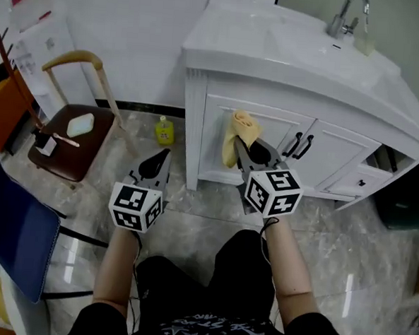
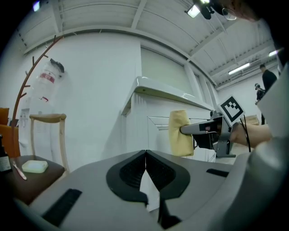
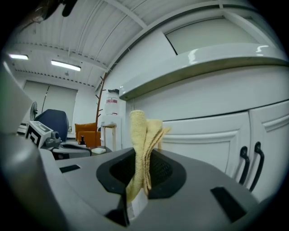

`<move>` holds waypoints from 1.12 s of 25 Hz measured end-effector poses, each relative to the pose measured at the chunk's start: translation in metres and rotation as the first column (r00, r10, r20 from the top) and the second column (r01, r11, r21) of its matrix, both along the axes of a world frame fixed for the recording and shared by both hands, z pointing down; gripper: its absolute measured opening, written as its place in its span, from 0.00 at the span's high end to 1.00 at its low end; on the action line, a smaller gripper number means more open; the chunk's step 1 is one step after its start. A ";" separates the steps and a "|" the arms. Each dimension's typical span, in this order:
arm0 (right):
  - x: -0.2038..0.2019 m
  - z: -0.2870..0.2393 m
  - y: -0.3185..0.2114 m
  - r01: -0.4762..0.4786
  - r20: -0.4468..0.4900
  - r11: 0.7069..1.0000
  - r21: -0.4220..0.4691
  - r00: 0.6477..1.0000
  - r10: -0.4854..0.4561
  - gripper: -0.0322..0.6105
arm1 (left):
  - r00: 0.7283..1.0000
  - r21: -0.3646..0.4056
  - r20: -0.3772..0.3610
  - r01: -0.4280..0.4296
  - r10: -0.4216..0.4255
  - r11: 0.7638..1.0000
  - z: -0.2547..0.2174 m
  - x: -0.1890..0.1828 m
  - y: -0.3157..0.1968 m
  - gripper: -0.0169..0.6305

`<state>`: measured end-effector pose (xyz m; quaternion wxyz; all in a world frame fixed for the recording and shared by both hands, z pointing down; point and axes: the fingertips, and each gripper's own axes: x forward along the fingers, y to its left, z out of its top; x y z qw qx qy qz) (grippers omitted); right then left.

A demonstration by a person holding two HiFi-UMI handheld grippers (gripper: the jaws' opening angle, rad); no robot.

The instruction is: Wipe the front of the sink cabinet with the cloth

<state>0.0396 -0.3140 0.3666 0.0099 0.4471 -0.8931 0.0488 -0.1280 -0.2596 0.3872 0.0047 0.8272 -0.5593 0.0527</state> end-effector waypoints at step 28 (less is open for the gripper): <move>0.015 -0.011 -0.053 -0.094 -0.086 0.995 0.044 0.991 0.098 0.85 | 0.996 -0.010 -0.044 -0.082 0.081 0.997 -0.006 0.019 -0.020 0.95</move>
